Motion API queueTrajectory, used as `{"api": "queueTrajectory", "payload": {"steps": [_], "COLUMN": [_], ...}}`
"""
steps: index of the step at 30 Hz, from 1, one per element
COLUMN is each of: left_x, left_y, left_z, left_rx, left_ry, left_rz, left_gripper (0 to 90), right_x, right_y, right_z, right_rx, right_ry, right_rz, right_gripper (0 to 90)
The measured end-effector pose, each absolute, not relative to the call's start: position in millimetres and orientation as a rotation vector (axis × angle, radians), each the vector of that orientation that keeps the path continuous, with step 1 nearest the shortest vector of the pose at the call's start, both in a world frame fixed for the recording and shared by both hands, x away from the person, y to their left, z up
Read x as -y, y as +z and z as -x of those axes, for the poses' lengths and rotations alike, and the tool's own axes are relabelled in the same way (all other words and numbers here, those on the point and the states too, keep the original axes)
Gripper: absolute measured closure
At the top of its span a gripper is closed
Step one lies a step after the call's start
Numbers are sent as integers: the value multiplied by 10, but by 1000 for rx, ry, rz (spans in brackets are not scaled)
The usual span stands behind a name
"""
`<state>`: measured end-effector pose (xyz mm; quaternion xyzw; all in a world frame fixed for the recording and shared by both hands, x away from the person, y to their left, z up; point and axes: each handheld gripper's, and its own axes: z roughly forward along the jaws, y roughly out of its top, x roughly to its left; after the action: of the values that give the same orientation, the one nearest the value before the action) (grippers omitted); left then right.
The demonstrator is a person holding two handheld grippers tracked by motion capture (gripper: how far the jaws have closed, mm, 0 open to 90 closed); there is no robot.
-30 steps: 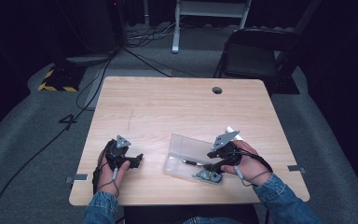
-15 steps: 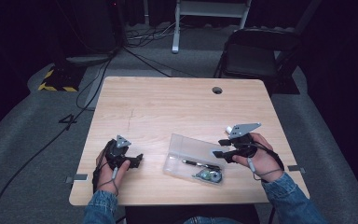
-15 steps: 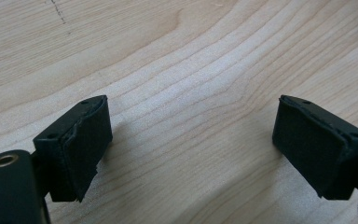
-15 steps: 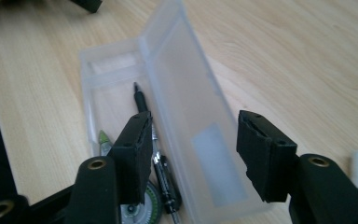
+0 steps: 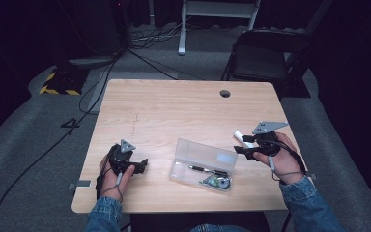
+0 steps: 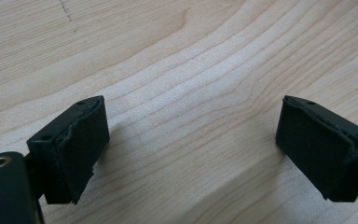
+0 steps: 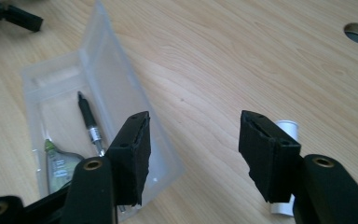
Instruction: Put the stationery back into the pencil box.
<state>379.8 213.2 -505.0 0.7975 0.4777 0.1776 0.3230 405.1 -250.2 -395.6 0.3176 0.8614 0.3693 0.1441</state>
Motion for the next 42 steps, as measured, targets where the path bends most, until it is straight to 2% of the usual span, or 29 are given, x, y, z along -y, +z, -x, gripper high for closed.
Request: {"api": "queueTrajectory", "payload": {"steps": [17,42], "left_x": [-2132,-2132], "left_y": [-5050,-5051], "left_z": [-3798,-3798], "left_rx": [-1254,-1253], "left_ry": [467,467], "left_rz": [-2093,-2092], "left_gripper": [100,100], "right_x": [2783,2882], "right_y": [-4214,-4650], "right_z": [-4322,-4537], "right_rx": [-2385,-2374], "right_ry": [975,852], "right_rz": [-1088,-1180], "right_gripper": [384,361]}}
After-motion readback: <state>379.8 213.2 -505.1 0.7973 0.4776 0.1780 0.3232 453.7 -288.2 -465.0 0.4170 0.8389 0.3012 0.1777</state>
